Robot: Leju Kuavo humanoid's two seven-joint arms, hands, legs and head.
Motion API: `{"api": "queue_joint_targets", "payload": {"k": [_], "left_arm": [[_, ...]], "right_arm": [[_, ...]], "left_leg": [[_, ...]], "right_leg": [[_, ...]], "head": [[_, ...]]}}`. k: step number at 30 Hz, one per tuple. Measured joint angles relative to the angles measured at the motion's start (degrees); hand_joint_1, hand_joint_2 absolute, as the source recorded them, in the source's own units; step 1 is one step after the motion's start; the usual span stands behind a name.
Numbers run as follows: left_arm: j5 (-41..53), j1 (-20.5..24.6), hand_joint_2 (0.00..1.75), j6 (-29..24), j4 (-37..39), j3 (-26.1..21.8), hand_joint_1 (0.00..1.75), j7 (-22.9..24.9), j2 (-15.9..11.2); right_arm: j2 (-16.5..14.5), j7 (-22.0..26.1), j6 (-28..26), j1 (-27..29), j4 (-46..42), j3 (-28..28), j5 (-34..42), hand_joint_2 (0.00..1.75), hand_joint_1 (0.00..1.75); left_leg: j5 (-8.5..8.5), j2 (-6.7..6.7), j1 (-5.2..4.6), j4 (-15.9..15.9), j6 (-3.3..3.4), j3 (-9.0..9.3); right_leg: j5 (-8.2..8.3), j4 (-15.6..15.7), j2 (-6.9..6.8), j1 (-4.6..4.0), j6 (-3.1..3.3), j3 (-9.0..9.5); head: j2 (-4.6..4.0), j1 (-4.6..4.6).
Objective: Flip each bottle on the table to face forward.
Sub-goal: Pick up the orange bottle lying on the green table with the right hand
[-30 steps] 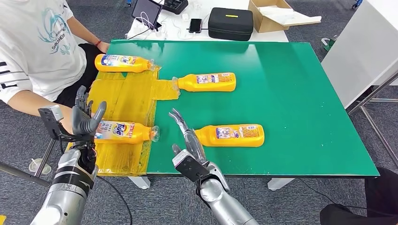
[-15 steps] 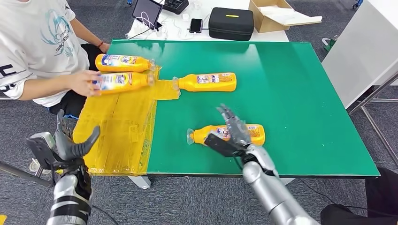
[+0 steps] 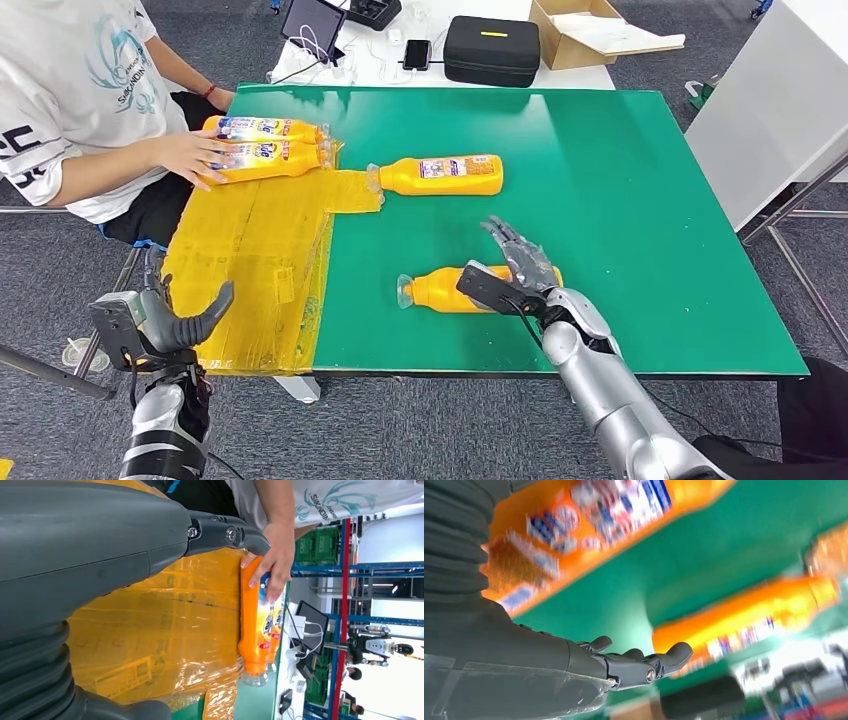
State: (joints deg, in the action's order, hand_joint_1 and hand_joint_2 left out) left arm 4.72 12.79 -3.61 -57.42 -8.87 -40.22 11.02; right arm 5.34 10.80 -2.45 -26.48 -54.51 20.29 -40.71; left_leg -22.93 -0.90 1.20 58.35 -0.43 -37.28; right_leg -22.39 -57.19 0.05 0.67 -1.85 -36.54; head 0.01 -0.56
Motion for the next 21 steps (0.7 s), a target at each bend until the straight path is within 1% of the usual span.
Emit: {"api": "queue_joint_targets", "payload": {"k": [3,9,16,18,21], "left_arm": [[0.0,0.1,1.75,-0.1,0.1,0.7,0.0,0.0,-0.1],[-0.1,0.3,1.75,-0.2,0.3,1.6,0.0,0.0,-0.1],[-0.4,0.6,1.75,-0.1,0.6,1.8,0.0,0.0,-0.2],[-0.6,0.9,1.75,0.3,0.9,2.1,0.0,0.0,-0.2],[-1.4,1.6,1.75,1.6,1.8,2.3,0.0,0.0,-0.3]], "right_arm": [[0.2,1.7,4.7,-1.7,3.5,0.1,2.4,1.75,0.0],[0.6,4.9,10.0,-4.2,8.2,0.3,6.3,1.75,0.0],[1.2,5.3,11.9,-5.2,9.3,0.5,7.2,1.75,0.0],[2.2,5.2,14.2,-6.4,10.1,1.0,7.4,1.75,0.0],[5.5,4.2,20.9,-9.5,11.2,3.4,7.1,1.75,0.0]], "left_leg": [[0.01,-0.01,0.0,0.0,0.01,-0.01],[0.01,0.0,0.0,0.0,0.01,0.0],[0.01,0.0,0.0,0.0,0.01,0.01],[0.01,-0.01,0.0,0.0,0.01,0.0],[0.03,-0.02,-0.04,0.0,0.03,-0.01]], "right_leg": [[0.0,0.0,0.0,0.01,0.0,0.0],[0.0,0.0,0.0,0.0,0.0,-0.01],[0.0,0.0,0.0,0.0,0.0,0.0],[0.01,0.0,0.0,0.0,-0.01,0.0],[0.05,0.0,-0.01,0.06,-0.06,0.01]], "head": [[-0.01,0.0],[-0.01,0.0],[-0.01,-0.01],[-0.01,0.0],[-0.01,-0.01]]}}
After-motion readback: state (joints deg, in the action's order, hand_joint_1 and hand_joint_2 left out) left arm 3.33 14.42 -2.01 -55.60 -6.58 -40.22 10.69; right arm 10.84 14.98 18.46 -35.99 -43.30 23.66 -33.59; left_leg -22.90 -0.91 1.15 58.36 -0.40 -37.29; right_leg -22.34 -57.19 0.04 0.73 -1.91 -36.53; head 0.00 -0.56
